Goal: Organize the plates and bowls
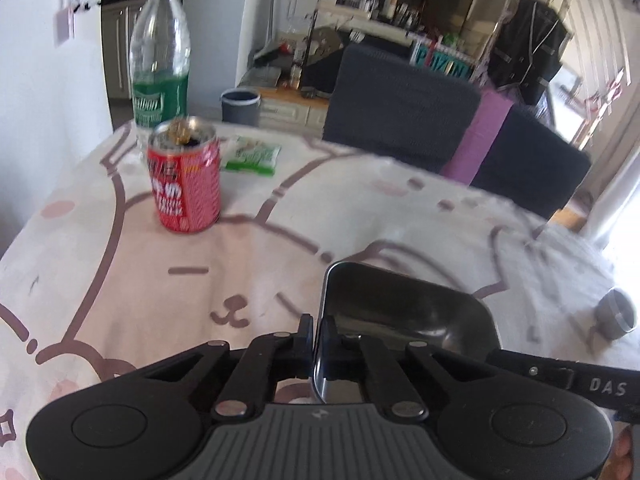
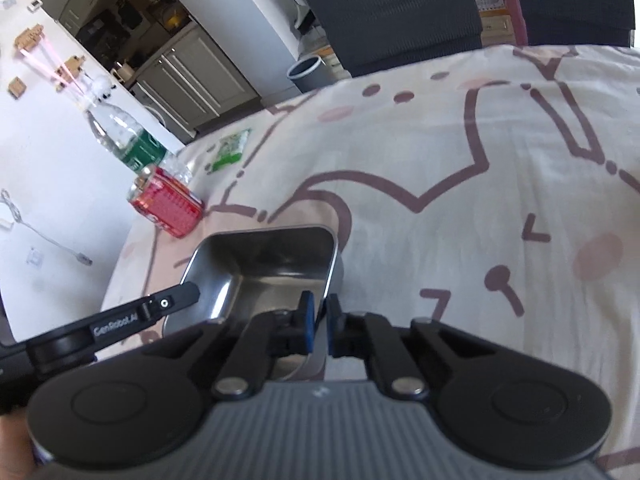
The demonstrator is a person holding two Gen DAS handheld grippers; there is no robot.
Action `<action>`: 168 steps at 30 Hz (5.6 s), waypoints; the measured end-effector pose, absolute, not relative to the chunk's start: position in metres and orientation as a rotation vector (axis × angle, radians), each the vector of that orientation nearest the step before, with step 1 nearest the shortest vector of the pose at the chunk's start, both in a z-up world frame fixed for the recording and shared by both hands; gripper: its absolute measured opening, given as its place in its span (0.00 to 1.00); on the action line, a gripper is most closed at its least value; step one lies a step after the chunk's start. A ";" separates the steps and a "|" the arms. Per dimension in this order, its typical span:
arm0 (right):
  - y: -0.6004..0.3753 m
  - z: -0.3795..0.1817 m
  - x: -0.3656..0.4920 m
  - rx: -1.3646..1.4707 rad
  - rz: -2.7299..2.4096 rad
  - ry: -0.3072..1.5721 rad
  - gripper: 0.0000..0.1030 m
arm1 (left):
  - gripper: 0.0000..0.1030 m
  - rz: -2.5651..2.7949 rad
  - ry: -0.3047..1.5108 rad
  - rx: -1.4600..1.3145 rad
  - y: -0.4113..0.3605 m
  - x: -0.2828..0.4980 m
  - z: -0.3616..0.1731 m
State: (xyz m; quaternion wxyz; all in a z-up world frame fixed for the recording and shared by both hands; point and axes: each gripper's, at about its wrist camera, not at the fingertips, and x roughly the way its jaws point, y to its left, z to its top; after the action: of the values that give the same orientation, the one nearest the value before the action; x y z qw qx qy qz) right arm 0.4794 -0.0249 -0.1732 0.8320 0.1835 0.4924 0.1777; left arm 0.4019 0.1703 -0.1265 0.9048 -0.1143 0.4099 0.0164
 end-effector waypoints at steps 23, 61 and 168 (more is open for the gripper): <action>-0.213 -0.050 0.312 0.368 0.216 0.813 0.07 | 0.03 -0.301 0.661 -0.115 -0.036 0.289 -0.027; -0.323 -0.142 0.285 0.193 -0.046 1.166 0.07 | 0.14 -0.518 1.108 0.076 -0.177 0.291 -0.155; -0.373 -0.192 0.397 0.242 -0.055 0.984 0.05 | 0.29 -0.479 1.005 -0.194 -0.176 0.423 -0.164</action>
State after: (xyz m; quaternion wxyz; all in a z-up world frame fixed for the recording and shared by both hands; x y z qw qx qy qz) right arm 0.3967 -0.3732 -0.1922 0.8740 0.1159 0.4712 -0.0262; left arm 0.4233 -0.1757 -0.1639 0.8445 -0.0917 0.4764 -0.2268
